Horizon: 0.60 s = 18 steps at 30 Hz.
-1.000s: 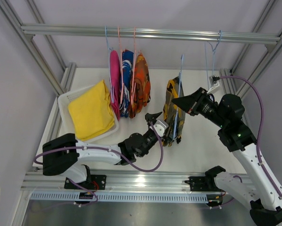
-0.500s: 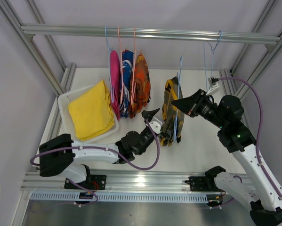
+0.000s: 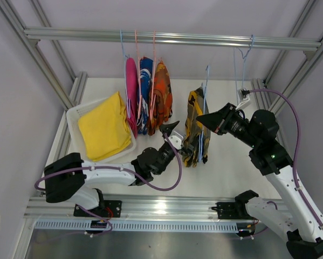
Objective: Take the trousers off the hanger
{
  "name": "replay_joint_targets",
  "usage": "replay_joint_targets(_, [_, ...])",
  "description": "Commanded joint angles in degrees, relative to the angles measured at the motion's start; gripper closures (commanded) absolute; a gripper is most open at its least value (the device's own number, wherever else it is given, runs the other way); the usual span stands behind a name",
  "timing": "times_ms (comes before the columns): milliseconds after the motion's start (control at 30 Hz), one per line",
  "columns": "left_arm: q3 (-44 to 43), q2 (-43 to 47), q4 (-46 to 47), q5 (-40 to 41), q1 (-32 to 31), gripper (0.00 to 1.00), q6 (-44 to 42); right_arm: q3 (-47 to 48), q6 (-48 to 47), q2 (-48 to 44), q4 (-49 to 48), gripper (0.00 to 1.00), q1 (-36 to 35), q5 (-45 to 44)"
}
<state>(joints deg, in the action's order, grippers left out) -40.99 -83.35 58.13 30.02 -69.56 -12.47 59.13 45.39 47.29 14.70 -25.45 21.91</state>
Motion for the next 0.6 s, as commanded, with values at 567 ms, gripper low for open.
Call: replay_joint_targets(567, [-2.9, -3.1, 5.0, 2.1, 2.1, 0.01, 1.6, -1.6, 0.9, -1.5, -14.0, 1.0, -0.2, 2.3])
